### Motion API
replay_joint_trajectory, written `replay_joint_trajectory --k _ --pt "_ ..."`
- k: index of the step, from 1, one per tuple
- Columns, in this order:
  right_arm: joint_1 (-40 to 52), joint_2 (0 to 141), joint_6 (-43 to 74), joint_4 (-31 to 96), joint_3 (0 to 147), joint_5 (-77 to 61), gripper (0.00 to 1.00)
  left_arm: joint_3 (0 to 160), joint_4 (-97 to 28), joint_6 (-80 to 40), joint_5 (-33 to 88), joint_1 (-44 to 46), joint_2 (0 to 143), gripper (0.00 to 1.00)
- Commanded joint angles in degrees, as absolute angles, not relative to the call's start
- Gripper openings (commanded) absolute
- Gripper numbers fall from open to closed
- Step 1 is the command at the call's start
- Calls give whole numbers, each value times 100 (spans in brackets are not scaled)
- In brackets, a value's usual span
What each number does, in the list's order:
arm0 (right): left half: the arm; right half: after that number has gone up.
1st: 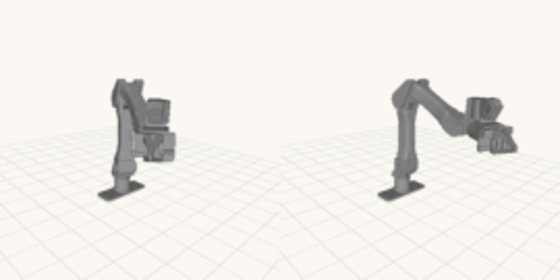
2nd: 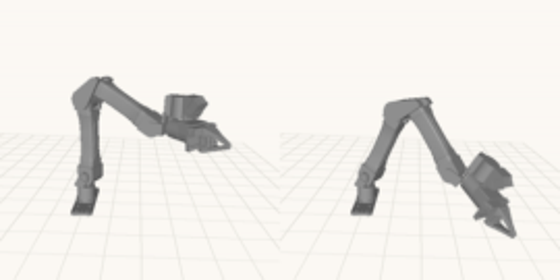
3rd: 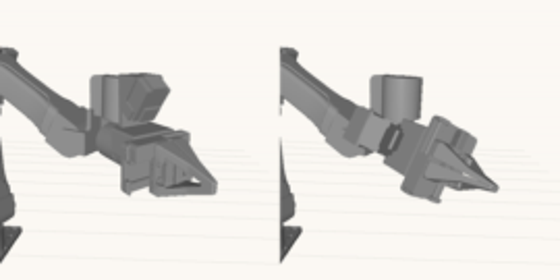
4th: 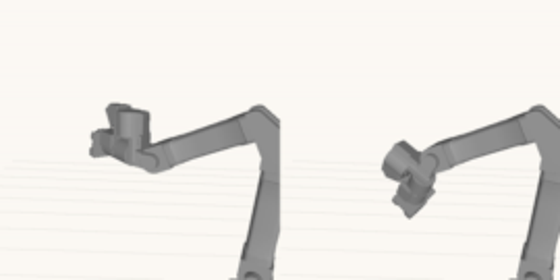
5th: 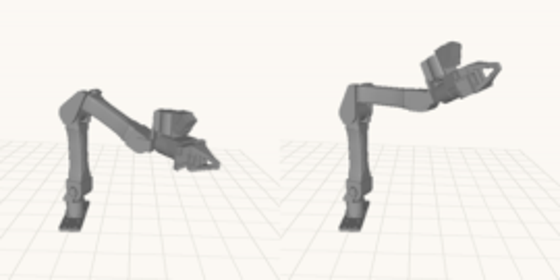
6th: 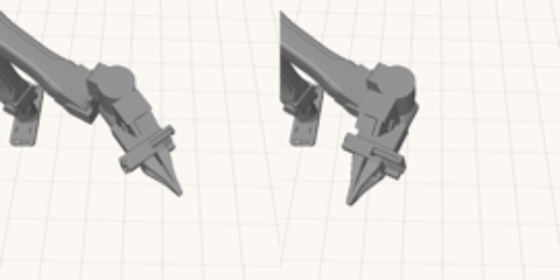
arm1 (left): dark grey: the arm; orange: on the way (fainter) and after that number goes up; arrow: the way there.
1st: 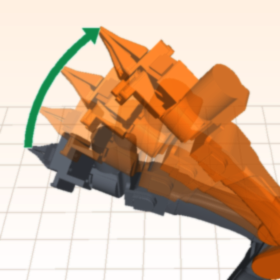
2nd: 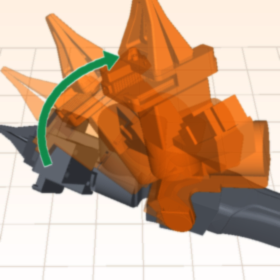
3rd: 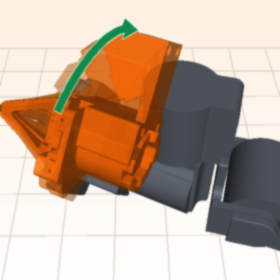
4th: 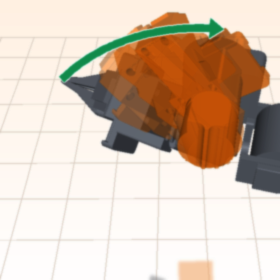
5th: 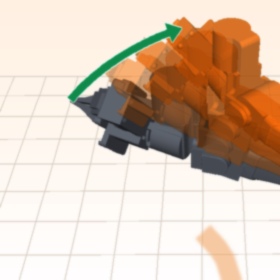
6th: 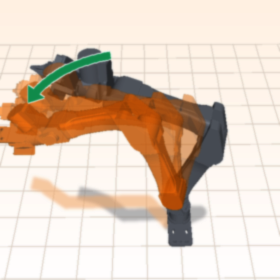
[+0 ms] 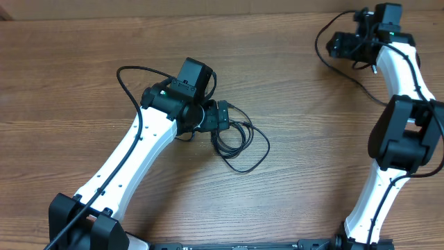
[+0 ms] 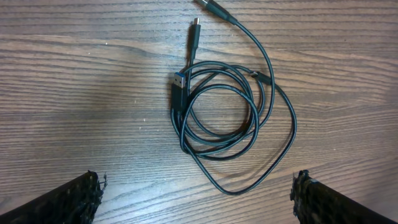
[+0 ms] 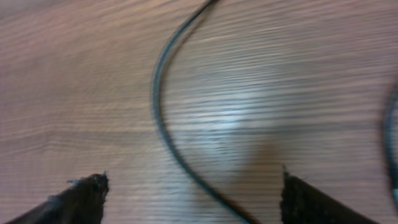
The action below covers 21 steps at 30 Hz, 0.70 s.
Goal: Untangle cables
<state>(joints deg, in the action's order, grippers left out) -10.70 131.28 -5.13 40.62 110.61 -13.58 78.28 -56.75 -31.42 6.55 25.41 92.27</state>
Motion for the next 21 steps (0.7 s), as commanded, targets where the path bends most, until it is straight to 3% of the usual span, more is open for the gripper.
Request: replay_joint_trajectory --k 1,18,20,21 --pt "-899 13316 -1125 4117 11052 -1660 80 7815 -5671 -3177 576 2506 9225 100" --pt "-746 13686 -1393 4158 11019 -1138 77 7815 -5671 -3177 576 2506 9225 99" --pt "-744 13701 -1396 4143 11019 -1138 74 7815 -5671 -3177 576 2506 9225 100" --pt "-744 13712 -1396 4145 11019 -1138 67 7815 -5671 -3177 576 2506 9225 100"
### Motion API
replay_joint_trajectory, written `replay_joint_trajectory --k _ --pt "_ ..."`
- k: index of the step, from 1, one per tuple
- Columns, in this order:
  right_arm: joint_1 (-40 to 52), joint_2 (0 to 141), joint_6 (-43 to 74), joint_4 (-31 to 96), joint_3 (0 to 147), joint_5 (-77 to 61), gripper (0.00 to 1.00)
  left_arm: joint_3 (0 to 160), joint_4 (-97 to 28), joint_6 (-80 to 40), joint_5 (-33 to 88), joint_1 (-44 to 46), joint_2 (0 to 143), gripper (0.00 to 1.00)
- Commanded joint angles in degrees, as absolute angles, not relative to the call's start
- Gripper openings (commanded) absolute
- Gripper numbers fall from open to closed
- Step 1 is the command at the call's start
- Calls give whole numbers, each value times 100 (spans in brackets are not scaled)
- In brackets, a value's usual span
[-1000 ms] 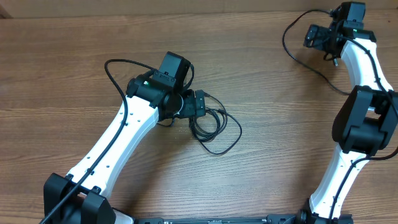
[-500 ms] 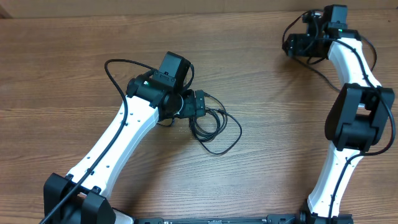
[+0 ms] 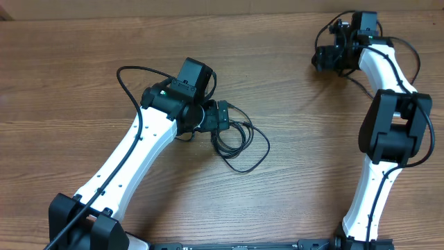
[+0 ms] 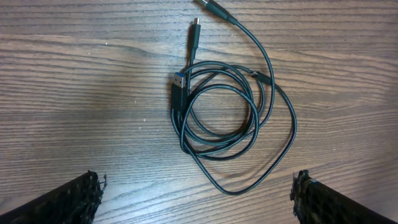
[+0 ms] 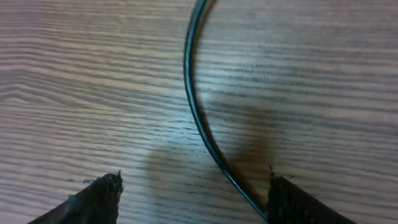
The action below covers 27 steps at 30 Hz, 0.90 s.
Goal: Untangle cables
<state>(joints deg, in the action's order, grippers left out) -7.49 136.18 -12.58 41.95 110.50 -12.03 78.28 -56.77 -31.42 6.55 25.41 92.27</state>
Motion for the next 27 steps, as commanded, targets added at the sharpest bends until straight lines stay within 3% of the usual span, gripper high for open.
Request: replay_joint_trajectory --k 1,9,13,15,17,27 --pt "-744 13732 -1396 4152 11019 -1138 61 7815 -5671 -3177 576 2506 9225 100" --pt "-744 13858 -1396 4178 11017 -742 55 7815 -5671 -3177 576 2506 9225 100" --pt "-751 13858 -1398 4167 11017 -749 38 7815 -5671 -3177 576 2506 9225 100" --pt "-751 13858 -1391 4180 11017 -749 15 7815 -5671 -3177 578 2506 9225 99" --pt "-751 13858 -1347 4193 11019 -753 4 7815 -5671 -3177 576 2506 9225 99" --pt "-768 13598 -746 4414 11292 -755 4 7815 -5671 -3177 578 2506 9225 100"
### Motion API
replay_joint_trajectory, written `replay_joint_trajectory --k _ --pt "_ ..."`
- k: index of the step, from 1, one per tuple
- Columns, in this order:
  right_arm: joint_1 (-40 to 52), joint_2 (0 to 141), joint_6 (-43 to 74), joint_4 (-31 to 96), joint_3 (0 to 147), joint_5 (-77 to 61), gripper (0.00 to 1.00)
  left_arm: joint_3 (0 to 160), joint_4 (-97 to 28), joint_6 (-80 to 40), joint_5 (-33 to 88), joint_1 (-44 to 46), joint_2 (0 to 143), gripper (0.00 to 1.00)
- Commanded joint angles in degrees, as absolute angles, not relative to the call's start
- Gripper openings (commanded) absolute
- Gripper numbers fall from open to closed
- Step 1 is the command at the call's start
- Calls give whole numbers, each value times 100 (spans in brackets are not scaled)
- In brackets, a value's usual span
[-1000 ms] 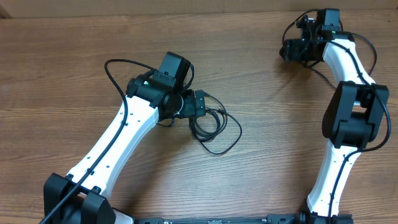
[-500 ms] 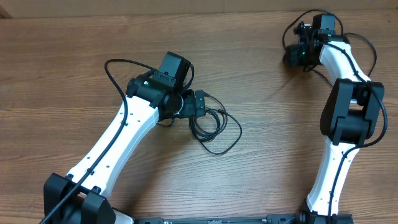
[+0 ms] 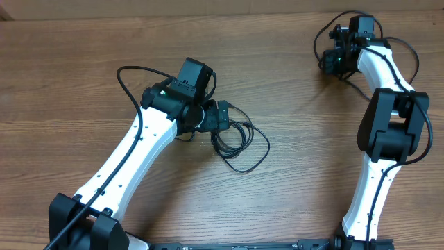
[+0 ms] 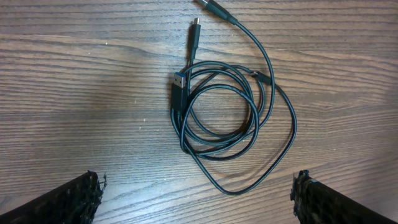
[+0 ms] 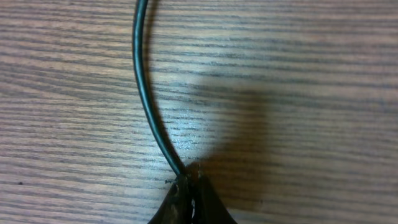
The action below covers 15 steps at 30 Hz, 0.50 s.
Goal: Untangle cables
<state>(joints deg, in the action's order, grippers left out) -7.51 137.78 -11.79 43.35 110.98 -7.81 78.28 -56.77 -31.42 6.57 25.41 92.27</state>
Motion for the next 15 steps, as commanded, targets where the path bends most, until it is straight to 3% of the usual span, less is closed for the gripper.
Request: replay_joint_trajectory --k 1,15 --pt "-768 13533 -655 4434 11340 -757 4 7815 -5671 -3177 576 2506 9225 99" --pt "-766 12066 -429 4508 11448 -773 4 7815 -5669 -3177 576 2506 9225 100"
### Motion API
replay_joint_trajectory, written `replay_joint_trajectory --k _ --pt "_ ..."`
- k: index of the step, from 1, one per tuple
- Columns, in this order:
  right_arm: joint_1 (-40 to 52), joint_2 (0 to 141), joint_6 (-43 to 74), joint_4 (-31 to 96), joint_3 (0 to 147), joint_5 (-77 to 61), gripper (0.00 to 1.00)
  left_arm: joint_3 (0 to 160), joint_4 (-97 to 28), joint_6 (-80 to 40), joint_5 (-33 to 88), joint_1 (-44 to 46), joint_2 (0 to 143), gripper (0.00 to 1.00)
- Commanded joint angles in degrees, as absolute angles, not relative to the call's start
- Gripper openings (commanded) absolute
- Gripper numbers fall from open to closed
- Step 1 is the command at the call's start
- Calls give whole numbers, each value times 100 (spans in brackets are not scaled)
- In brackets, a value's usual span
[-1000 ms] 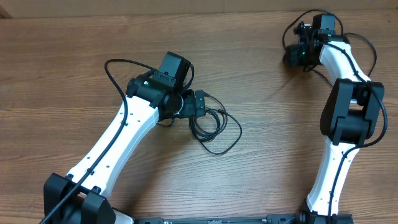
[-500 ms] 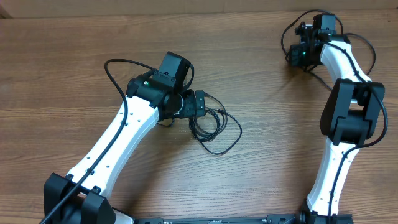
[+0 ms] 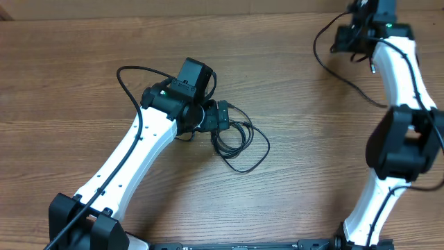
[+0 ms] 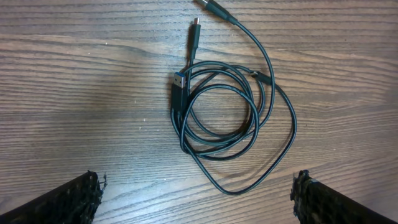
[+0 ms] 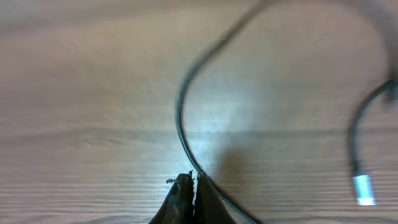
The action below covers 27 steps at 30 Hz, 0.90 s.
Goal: Untangle cables
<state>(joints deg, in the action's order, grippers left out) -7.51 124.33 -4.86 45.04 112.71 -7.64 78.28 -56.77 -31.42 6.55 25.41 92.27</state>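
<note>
A coil of black cables (image 4: 255, 118) with a blue-tipped USB plug (image 4: 179, 81) lies on the wooden table, seen from the left wrist. My left gripper (image 4: 196, 208) hovers open above it, and its fingers (image 4: 71, 199) touch nothing. From overhead the left gripper (image 3: 225, 118) sits at the coil's (image 3: 267, 147) upper left edge. At the far right, my right gripper (image 3: 341, 40) is shut on a separate black cable (image 3: 316, 48). The blurred right wrist view shows that cable (image 5: 181, 112) running up from the right gripper (image 5: 194, 186). A silver plug (image 5: 364, 190) hangs at the right.
The wooden table (image 3: 312, 180) runs to its far edge just behind the right gripper. The left arm's own black wire (image 3: 125, 76) loops over the table at the left. The right arm's white links (image 3: 399, 76) stand along the right side.
My right gripper, shut on the black cable, has moved up and toward the table's far edge, carrying the cable off the wood. The left gripper and the coil have not moved.
My right gripper first hung open over the black cable at the far right. Then it was lower, open with the cable between its fingers. Then it was shut on the cable at the table, and now holds it raised. The left arm stayed still throughout.
</note>
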Motion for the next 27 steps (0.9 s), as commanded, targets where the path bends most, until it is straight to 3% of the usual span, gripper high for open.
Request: replay_joint_trajectory --k 1,4,8,24,27 --pt "-760 12060 -429 4497 11448 -775 4 7815 -5671 -3177 576 2506 9225 100" --pt "-762 12099 -495 4475 11404 -773 10 7815 -5671 -3177 576 2506 9225 100" --pt "-762 12186 -495 4316 11198 -773 40 7815 -5671 -3177 578 2506 9225 100" --pt "-755 13388 -1332 4115 11083 -1022 40 7815 -5671 -3177 578 2508 9225 99" --pt "-749 13515 -1581 4051 11083 -1369 45 7815 -5671 -3177 576 2510 9225 100"
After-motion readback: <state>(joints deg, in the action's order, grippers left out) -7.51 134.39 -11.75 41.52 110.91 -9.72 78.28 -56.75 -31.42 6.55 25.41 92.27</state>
